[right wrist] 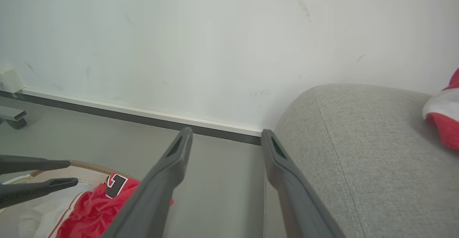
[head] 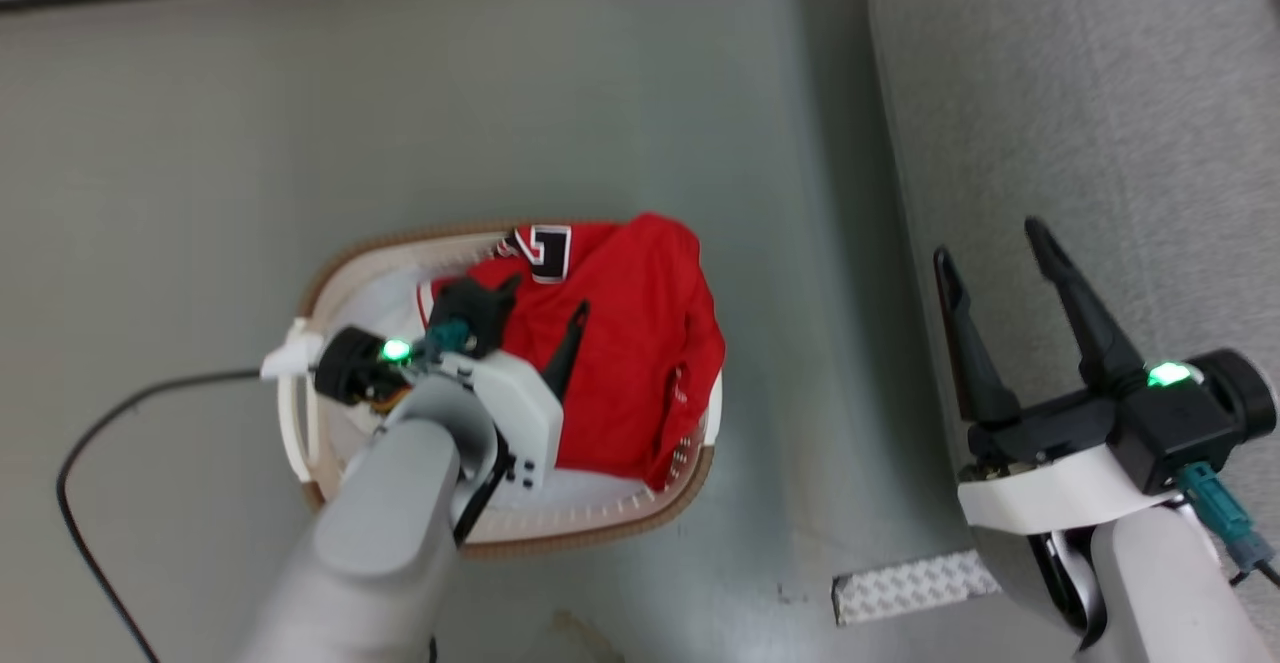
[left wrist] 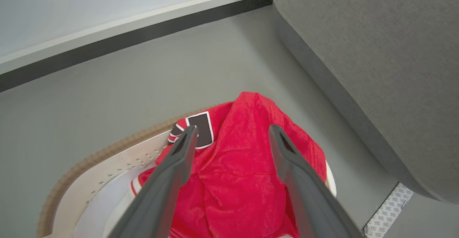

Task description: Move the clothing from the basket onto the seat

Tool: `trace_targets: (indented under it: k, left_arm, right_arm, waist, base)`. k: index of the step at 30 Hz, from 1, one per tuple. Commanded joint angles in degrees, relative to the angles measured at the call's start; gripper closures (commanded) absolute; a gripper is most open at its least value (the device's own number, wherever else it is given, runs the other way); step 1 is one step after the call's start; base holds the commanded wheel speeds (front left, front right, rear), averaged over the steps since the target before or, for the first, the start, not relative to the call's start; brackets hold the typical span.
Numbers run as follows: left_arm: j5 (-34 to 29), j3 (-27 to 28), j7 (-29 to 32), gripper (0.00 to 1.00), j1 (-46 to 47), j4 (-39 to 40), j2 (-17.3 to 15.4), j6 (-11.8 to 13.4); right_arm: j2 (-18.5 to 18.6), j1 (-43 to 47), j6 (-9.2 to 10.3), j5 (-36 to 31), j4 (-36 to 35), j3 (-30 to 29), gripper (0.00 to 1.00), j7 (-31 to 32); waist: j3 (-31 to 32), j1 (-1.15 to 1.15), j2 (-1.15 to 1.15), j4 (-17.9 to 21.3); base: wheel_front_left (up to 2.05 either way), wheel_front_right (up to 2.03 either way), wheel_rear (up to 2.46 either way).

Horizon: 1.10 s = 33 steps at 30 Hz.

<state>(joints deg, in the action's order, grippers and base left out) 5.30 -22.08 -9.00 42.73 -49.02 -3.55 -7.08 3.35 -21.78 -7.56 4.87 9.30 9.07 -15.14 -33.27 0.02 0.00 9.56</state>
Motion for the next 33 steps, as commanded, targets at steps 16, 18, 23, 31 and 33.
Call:
trace_targets:
  k: [16,18,23,31,33]
  left_arm:
    - [-0.3,-3.2,-2.7,0.00,16.5,-13.8,0.4,1.2]
    - [-0.1,-3.8,-3.1,0.00,17.6,-14.8,0.5,1.0]
    - [0.4,-5.4,-3.8,0.00,19.5,-16.9,0.5,0.7]
    - [-0.1,-7.5,-4.0,0.00,22.5,-20.2,0.5,0.9]
    - [-0.3,-7.8,-4.2,0.00,23.3,-20.6,0.5,1.0]
  right_arm:
    - [3.1,-4.8,0.14,0.0,-7.2,1.3,0.00,0.0]
    - [3.1,-4.9,0.14,0.2,-7.4,1.4,0.00,0.0]
    - [2.9,-4.9,0.15,0.3,-7.7,1.5,0.00,0.0]
    - [2.6,-5.2,0.15,0.6,-8.7,1.1,0.00,0.0]
    - [2.5,-5.1,0.14,0.6,-8.9,1.1,0.00,0.0]
  waist:
    - [-15.5,-0.02,0.00,-1.5]
    - [-16.3,-0.02,0.00,-1.5]
    - [-17.8,-0.02,0.00,-1.3]
    - [-20.2,-0.02,0.00,-0.5]
    - [-20.9,-0.02,0.00,-0.5]
  base:
    - [0.00,0.00,0.00]
    - [0.00,0.00,0.00]
    - [0.00,0.00,0.00]
    - [0.00,0.00,0.00]
    - [0.00,0.00,0.00]
